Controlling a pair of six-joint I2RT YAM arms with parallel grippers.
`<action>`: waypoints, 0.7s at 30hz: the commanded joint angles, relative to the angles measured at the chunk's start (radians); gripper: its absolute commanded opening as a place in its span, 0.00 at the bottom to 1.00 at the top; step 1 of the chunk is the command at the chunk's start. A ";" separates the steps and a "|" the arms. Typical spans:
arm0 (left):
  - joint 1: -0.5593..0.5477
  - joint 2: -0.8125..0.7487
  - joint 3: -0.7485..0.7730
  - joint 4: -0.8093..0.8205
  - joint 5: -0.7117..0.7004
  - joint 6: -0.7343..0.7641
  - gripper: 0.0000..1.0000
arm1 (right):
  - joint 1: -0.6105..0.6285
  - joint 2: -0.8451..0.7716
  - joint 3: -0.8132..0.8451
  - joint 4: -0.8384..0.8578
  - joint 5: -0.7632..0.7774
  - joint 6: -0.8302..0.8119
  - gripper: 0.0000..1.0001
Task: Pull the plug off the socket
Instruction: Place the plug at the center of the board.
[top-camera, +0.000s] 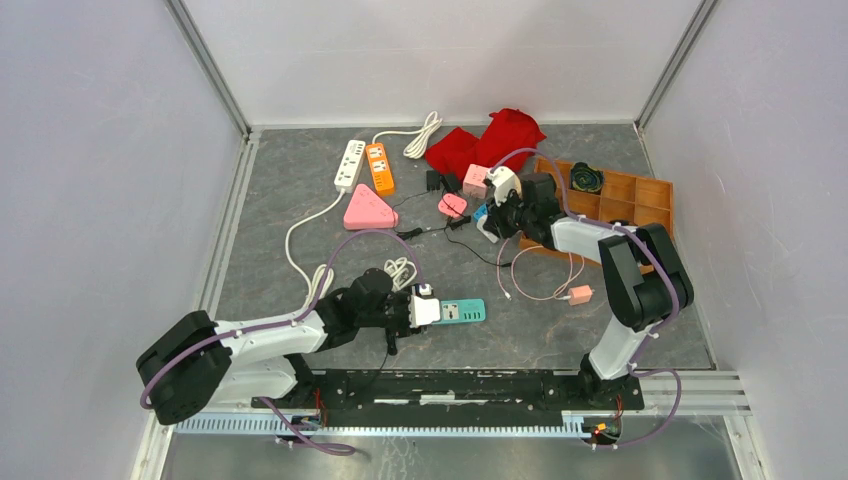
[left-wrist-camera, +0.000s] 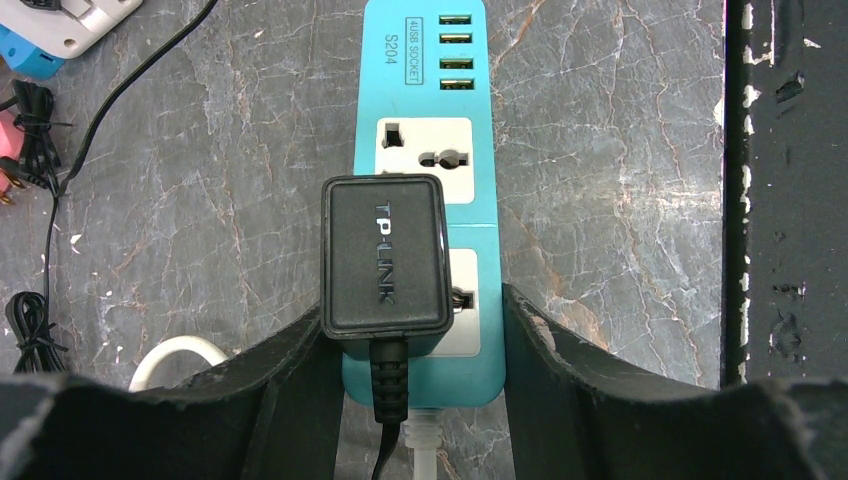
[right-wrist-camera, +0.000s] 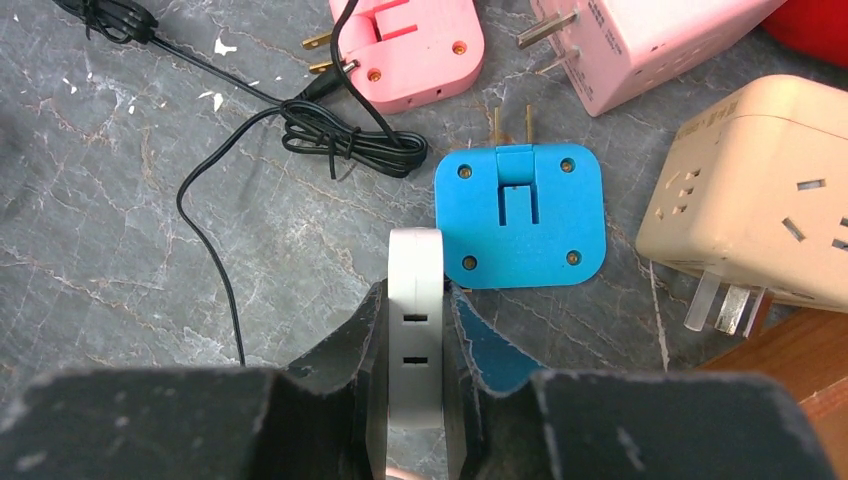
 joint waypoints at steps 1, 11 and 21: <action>0.000 -0.012 0.032 0.041 0.017 -0.023 0.02 | -0.010 0.016 0.027 -0.084 -0.042 -0.023 0.29; 0.000 -0.010 0.032 0.040 0.020 -0.022 0.02 | -0.016 -0.206 -0.037 -0.041 -0.037 -0.119 0.76; 0.000 -0.003 0.028 0.050 0.023 -0.024 0.02 | -0.034 -0.359 -0.050 -0.225 -0.425 -0.428 0.79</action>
